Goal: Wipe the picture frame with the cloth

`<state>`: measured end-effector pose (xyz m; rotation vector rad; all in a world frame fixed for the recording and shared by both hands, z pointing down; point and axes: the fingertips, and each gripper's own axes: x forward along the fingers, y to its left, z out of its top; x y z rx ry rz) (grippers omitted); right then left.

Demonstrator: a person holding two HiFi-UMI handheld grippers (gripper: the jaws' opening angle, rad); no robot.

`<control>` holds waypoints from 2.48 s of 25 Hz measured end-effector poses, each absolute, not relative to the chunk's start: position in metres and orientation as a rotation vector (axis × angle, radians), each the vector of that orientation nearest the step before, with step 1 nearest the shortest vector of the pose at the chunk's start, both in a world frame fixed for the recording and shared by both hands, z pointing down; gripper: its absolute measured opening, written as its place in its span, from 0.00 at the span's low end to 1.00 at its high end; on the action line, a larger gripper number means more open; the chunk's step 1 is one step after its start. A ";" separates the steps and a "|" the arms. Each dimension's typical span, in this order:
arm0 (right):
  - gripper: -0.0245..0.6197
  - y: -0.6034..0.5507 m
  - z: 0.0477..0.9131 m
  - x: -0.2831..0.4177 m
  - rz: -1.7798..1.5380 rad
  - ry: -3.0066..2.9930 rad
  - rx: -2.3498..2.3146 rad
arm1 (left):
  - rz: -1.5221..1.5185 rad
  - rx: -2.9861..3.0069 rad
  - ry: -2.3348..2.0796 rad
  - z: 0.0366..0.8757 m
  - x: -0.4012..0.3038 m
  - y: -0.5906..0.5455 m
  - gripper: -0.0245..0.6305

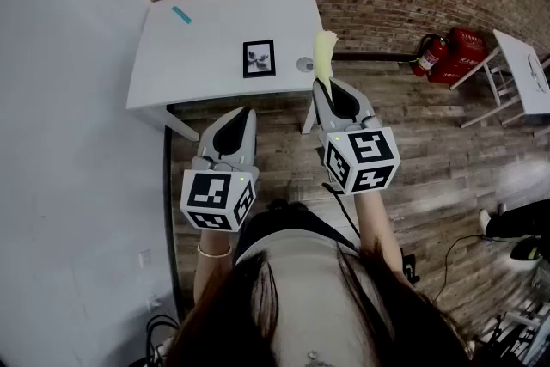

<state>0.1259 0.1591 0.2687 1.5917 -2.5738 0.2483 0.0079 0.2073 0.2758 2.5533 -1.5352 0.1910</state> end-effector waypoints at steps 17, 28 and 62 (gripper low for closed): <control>0.10 0.162 0.279 0.159 0.233 -2.584 1.572 | 0.188 2.521 -1.646 0.276 0.031 0.212 0.04; 0.10 0.149 0.293 0.156 0.264 -2.569 1.549 | 0.213 2.506 -1.640 0.290 0.029 0.198 0.04; 0.10 -0.001 0.322 0.056 0.317 -2.434 1.588 | 0.247 2.480 -1.510 0.329 -0.080 0.025 0.04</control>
